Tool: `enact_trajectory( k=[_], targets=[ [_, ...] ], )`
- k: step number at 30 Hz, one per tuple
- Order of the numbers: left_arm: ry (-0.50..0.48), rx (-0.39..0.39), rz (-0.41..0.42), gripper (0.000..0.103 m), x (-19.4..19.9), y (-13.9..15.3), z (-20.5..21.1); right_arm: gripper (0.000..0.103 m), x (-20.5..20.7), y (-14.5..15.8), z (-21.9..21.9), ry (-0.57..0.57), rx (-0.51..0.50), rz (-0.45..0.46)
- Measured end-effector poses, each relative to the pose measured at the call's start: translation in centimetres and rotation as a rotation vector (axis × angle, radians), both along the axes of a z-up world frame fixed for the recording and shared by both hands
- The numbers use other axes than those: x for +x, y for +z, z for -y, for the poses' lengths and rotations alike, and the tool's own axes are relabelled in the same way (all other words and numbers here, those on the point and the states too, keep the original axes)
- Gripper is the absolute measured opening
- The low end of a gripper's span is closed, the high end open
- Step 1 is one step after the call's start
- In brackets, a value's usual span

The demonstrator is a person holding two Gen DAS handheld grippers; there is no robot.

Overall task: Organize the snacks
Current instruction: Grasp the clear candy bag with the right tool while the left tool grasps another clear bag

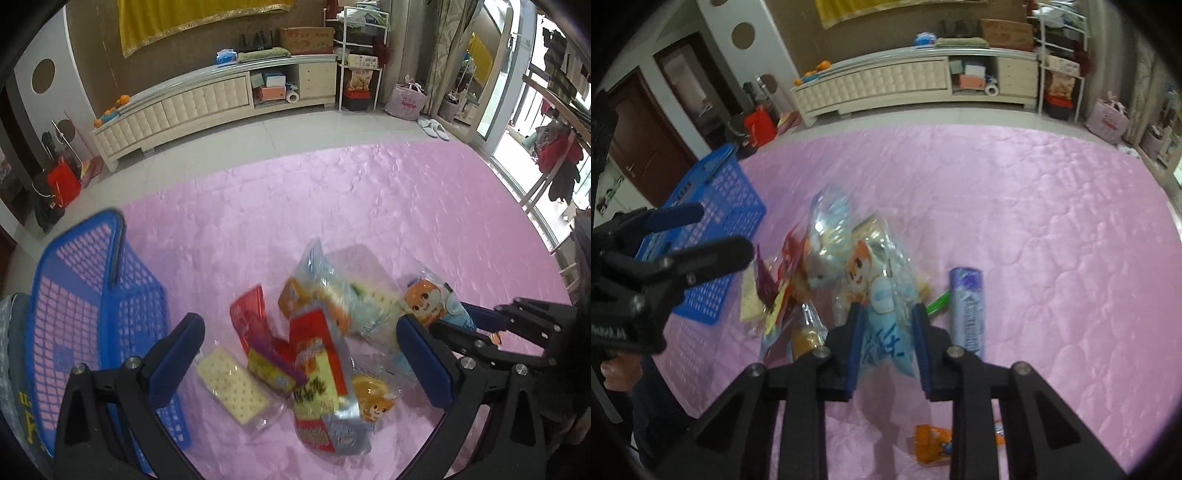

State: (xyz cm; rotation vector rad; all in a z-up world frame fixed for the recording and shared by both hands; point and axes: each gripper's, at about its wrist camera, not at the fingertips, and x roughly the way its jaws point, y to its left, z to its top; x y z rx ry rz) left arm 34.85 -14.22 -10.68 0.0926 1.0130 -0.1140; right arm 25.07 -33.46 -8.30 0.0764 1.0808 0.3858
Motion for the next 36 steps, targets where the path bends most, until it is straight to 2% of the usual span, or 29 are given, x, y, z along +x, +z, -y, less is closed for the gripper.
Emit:
enact_trajectory(
  k=[5,10,14,17,19,20,22,23,25,30,36],
  targets=[
    [0.034,-0.024,-0.086,0.103,3.3,-0.7,0.0,0.029,1.5,1.3,0.3,-0.047,0.025,0.021],
    [0.063,-0.057,-0.151,0.103,6.3,-1.7,-0.3,0.029,3.6,1.8,0.3,-0.097,0.007,0.039],
    [0.042,0.0,-0.195,0.101,7.7,-3.0,0.7,0.029,4.9,1.0,0.5,-0.117,0.004,0.024],
    [0.01,0.061,-0.211,0.089,8.7,-3.9,1.7,0.029,5.4,0.5,0.5,-0.122,-0.001,0.017],
    [-0.016,0.079,-0.244,0.068,9.2,-4.7,2.1,0.029,5.6,0.2,0.6,-0.126,0.0,0.008],
    [-0.025,0.076,-0.271,0.062,9.4,-5.2,2.2,0.029,5.7,0.0,0.6,-0.128,0.003,0.004],
    [-0.036,0.059,-0.324,0.03,9.7,-6.0,2.4,0.029,5.8,-0.4,0.7,-0.135,0.011,-0.006],
    [-0.041,0.028,-0.34,0.028,9.8,-6.3,2.3,0.029,5.8,-0.4,0.6,-0.137,0.015,-0.01],
    [-0.041,0.032,-0.321,0.014,9.7,-6.0,2.2,0.029,5.8,-0.5,0.6,-0.141,0.021,-0.015],
    [-0.071,0.03,-0.304,0.008,8.5,-5.0,2.6,0.029,5.3,0.0,0.5,-0.137,0.027,-0.012],
    [-0.076,-0.01,-0.284,0.007,6.7,-3.1,2.1,0.029,4.1,2.0,-0.2,-0.123,0.02,0.004]
  ],
)
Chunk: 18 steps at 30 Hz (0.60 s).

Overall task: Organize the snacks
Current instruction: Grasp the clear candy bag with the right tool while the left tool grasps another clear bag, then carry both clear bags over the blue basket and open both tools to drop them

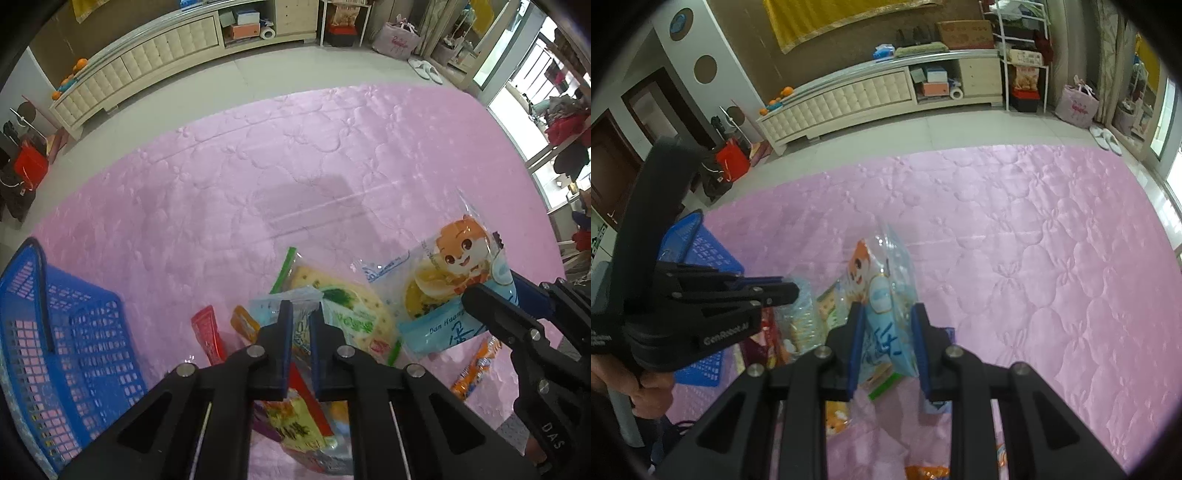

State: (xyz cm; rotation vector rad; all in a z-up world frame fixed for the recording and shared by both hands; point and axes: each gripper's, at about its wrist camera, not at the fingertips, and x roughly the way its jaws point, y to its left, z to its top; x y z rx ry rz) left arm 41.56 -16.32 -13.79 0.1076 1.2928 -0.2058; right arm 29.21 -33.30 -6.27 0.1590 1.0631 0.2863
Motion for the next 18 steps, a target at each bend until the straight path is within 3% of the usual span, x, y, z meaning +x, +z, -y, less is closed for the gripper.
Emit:
enact_trajectory(
  k=[10,18],
  targets=[
    [-0.033,-0.082,0.106,0.006,-3.7,6.4,-0.7,0.029,-2.1,5.0,-1.2,0.007,-0.052,0.052],
    [-0.021,-0.088,0.219,0.006,-6.8,12.2,-3.8,0.029,-3.5,9.6,-3.4,0.022,-0.093,0.129]
  ],
)
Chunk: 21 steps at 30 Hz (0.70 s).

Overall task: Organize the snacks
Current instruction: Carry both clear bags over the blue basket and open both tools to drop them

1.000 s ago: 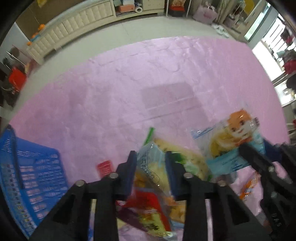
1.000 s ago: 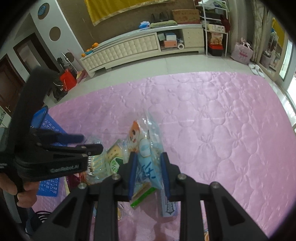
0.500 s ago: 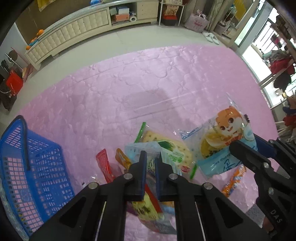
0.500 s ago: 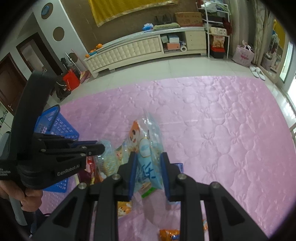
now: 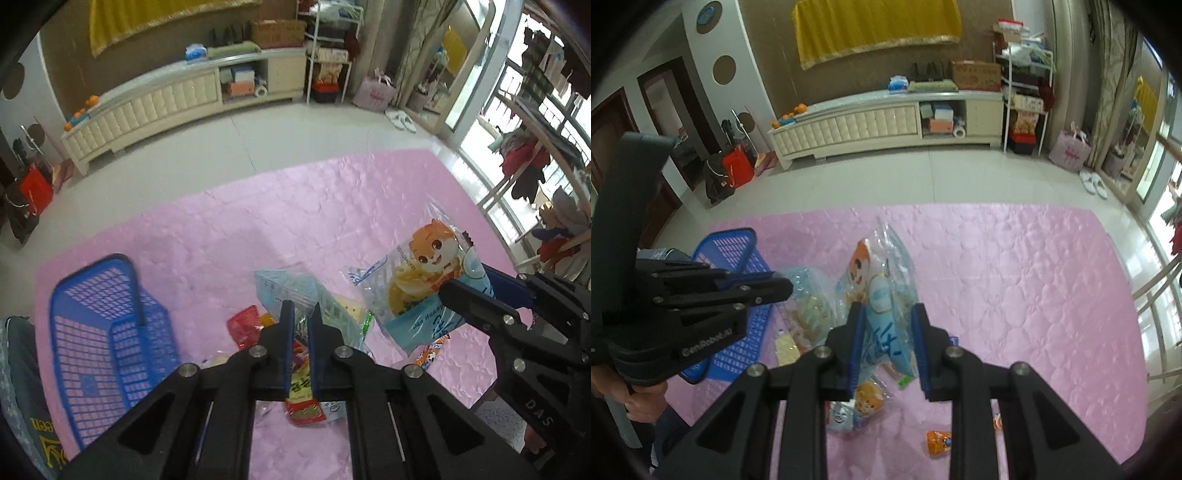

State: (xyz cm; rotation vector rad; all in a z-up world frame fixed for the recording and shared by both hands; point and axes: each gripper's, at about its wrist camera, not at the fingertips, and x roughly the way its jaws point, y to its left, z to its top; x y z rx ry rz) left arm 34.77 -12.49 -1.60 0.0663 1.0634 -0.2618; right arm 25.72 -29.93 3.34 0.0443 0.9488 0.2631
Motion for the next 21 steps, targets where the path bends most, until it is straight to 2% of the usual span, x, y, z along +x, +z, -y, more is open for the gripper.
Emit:
enact_trajectory(
  k=[5,11,21],
  targets=[
    [0.03,-0.012,0.051,0.006,-1.9,3.0,-3.7,0.029,-0.6,2.2,-2.6,0.037,-0.004,0.029],
    [0.061,0.009,0.096,0.006,-4.1,4.9,-7.9,0.029,-1.2,4.0,-7.6,0.099,0.001,0.069],
    [0.152,0.011,0.116,0.006,-5.8,6.0,-15.6,0.029,-0.9,4.0,-14.5,0.208,0.0,0.061]
  ],
)
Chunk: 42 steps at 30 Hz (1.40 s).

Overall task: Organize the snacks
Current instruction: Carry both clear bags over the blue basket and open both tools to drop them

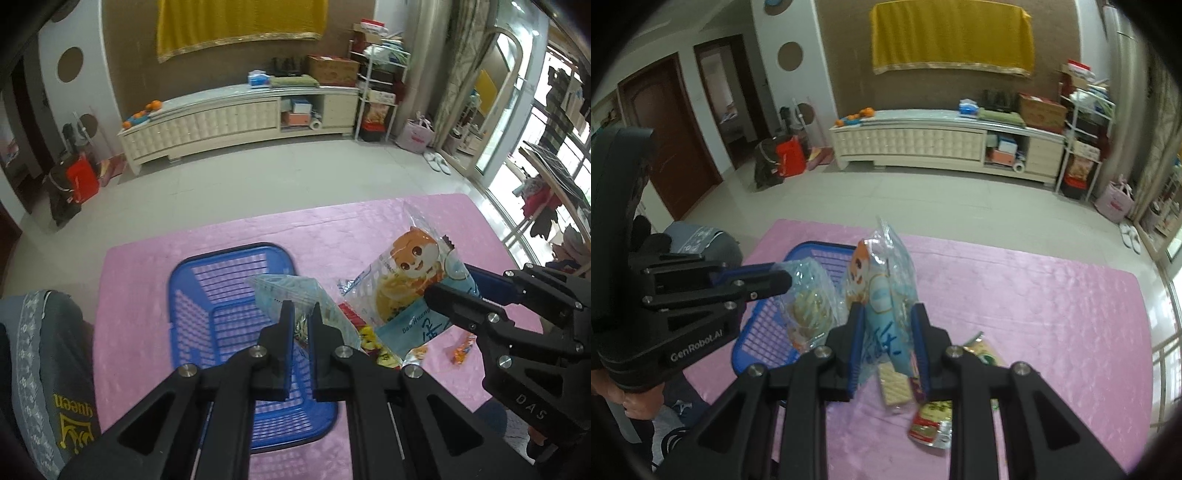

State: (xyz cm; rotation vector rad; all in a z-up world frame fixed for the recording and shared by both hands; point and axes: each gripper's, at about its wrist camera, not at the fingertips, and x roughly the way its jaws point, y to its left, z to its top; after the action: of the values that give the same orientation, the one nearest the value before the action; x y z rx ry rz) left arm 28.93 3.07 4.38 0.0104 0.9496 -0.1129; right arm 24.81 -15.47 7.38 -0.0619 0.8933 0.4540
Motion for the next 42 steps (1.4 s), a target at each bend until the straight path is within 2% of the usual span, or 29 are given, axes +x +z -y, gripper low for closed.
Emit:
enact_trajectory(
  k=[7,17,30,35,39,41,42],
  targets=[
    [0.051,0.01,-0.014,0.006,0.5,-1.3,-4.2,0.029,1.0,-0.9,-4.3,0.067,-0.015,-0.016],
    [0.092,0.051,-0.059,0.006,3.0,-4.6,-7.1,0.029,4.7,-4.6,-8.8,0.109,-0.041,-0.088],
    [0.093,0.059,-0.136,0.006,6.6,-9.0,-8.7,0.03,7.6,-9.6,-11.1,0.116,-0.065,-0.173],
    [0.094,0.047,-0.147,0.006,7.1,-9.7,-8.5,0.03,8.5,-10.6,-11.4,0.101,-0.059,-0.196],
    [0.097,0.067,-0.131,0.007,7.2,-9.9,-8.6,0.03,8.5,-10.4,-11.6,0.125,-0.062,-0.168],
    [0.099,0.077,-0.117,0.017,6.8,-9.8,-8.6,0.034,8.5,-9.8,-11.6,0.119,-0.071,-0.123],
    [0.098,0.08,-0.108,0.032,6.8,-9.7,-8.5,0.048,8.5,-9.4,-11.5,0.107,-0.082,-0.108]
  ],
)
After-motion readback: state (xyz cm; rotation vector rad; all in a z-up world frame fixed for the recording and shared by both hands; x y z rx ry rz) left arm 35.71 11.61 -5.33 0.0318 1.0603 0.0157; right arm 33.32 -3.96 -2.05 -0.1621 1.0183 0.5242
